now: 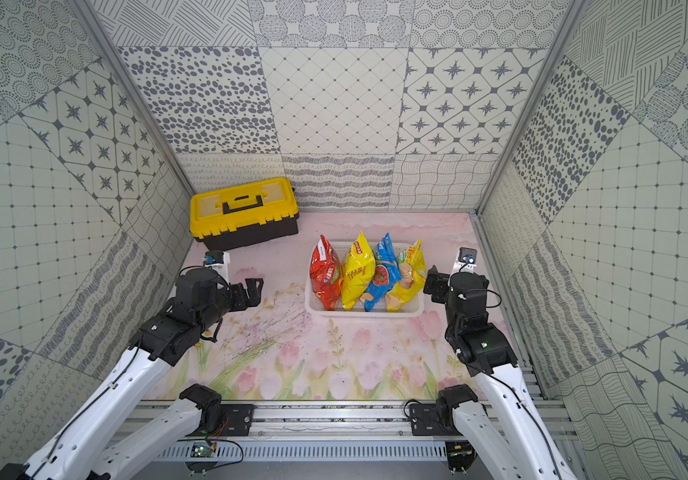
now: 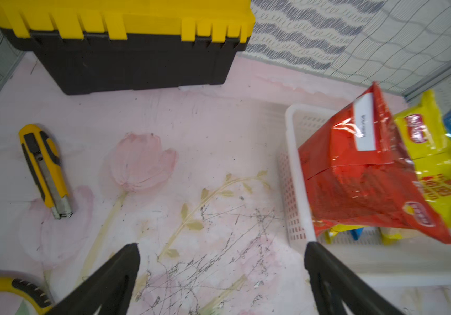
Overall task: Put the potato chips into the basket
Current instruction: Reset both arms
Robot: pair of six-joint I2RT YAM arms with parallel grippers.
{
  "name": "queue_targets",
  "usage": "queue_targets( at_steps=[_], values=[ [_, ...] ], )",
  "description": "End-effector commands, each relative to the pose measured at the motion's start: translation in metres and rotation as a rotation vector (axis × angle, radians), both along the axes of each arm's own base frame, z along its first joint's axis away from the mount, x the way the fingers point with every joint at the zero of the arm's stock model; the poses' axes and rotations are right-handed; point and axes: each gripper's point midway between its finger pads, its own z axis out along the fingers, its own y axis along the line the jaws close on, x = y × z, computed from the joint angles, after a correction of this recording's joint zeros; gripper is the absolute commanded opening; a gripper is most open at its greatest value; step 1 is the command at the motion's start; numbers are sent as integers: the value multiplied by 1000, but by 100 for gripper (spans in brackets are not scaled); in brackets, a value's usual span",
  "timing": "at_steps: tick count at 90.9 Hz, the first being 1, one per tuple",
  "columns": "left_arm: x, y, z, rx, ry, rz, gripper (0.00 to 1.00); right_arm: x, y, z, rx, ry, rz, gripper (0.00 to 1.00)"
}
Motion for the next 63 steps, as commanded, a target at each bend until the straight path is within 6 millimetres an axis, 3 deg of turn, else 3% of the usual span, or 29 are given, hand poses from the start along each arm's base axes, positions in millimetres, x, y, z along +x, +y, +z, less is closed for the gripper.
queue_targets(
  at_steps=[1, 19, 33, 51, 63],
  values=[
    [14, 40, -34, 120, -38, 137, 100, 11, -7, -5, -30, -39, -34, 97],
    [9, 63, -88, 172, 15, 172, 100, 15, -23, -31, -22, -78, -80, 97],
    [12, 74, -112, 149, 6, 216, 100, 21, -30, -56, -22, -121, -103, 97],
    [29, 78, -110, 152, -122, 210, 100, 45, -28, -87, 5, -137, -75, 97],
    [48, 86, -107, 139, -183, 236, 100, 68, -22, -93, 11, -162, -37, 97]
  ],
)
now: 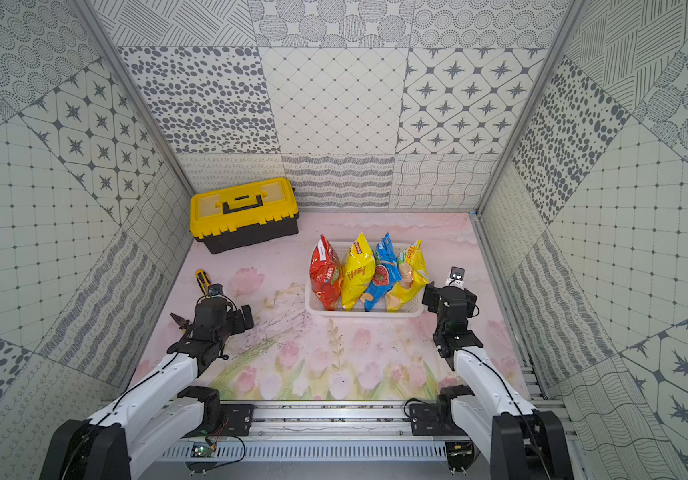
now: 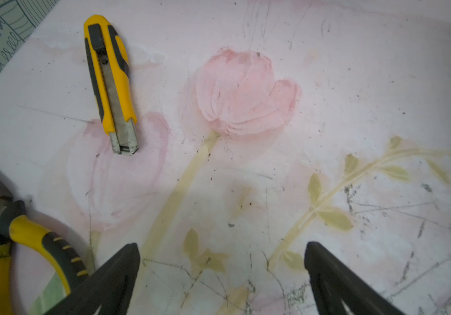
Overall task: Put the potato chips into the basket
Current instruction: Reset both arms
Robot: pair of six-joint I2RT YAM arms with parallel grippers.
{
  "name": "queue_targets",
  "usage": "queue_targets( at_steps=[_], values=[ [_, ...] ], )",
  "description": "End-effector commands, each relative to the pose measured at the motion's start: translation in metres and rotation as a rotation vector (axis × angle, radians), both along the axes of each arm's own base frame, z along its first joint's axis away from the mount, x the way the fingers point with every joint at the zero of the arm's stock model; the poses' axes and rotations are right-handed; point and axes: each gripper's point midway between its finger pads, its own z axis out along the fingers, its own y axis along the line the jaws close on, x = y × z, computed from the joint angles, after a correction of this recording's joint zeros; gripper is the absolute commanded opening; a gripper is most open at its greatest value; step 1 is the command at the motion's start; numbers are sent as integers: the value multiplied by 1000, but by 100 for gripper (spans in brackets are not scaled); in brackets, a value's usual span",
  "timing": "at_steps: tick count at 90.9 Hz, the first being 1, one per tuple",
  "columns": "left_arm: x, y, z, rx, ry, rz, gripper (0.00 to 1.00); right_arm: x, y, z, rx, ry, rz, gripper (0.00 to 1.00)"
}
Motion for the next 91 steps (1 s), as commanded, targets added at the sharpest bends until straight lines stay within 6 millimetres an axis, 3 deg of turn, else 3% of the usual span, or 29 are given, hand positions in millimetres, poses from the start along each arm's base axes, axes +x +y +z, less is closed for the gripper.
queue_targets(
  at_steps=[1, 15, 24, 50, 91],
  values=[
    [49, 6, 46, 15, -289, -5, 100, 30, 9, 36, 19, -198, 49, 97],
    [74, 10, 42, -8, -336, 7, 100, 60, 12, 26, 18, -188, 86, 97],
    [87, 10, 41, 10, -359, -11, 100, 72, 14, 9, 32, -118, 108, 97],
    [97, 5, 31, 4, -357, -51, 100, 70, 16, -24, 43, -139, 130, 97],
    [111, -19, 11, 33, -291, -176, 100, 75, 19, -23, 34, -129, 140, 97]
  ],
)
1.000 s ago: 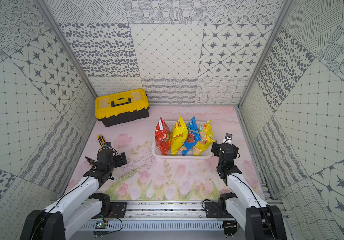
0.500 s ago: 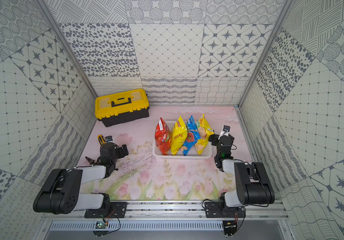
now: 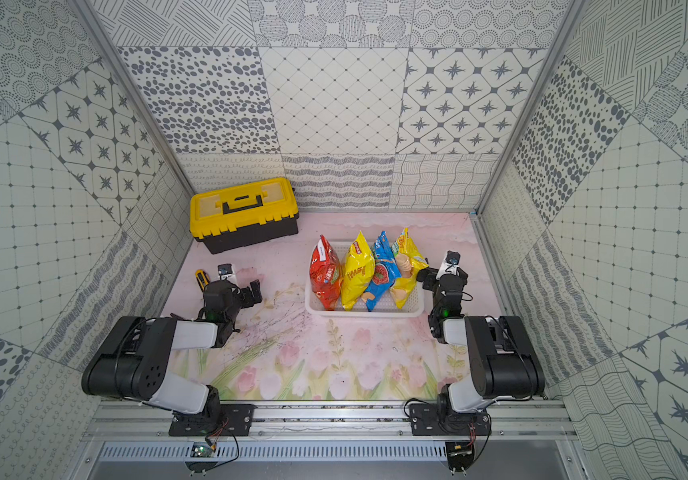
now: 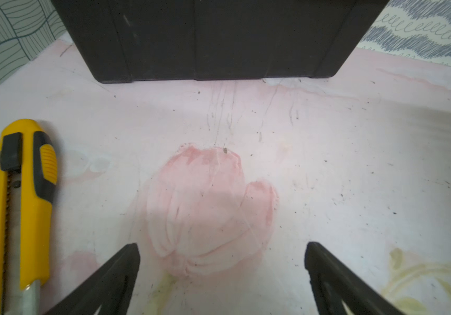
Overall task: Put the potato chips into the basket
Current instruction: Reset both arms
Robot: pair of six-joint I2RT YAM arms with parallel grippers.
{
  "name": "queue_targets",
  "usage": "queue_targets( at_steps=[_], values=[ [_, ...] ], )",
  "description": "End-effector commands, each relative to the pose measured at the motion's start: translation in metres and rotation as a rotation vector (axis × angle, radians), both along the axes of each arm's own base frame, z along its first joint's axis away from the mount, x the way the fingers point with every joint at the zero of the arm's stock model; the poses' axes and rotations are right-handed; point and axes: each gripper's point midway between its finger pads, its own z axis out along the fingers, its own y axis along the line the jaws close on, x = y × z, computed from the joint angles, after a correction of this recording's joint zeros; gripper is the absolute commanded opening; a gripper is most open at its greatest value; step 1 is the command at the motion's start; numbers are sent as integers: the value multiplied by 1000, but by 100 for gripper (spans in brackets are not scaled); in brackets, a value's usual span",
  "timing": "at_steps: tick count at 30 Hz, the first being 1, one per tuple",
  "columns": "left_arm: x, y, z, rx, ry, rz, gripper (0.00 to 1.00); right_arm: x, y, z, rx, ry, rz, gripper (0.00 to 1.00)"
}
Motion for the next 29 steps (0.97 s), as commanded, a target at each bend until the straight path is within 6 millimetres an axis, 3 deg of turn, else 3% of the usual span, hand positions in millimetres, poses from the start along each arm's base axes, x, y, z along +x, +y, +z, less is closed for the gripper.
queue_targets(
  at_steps=[1, 6, 29],
  values=[
    [12, -11, 16, 31, -67, -66, 100, -3, 6, -26, -38, 98, 35, 97],
    [16, -22, 16, 45, -59, -128, 100, -3, 7, -27, -37, 98, 36, 97],
    [16, -23, 15, 38, -54, -136, 100, -3, 6, -26, -38, 98, 32, 97]
  ],
)
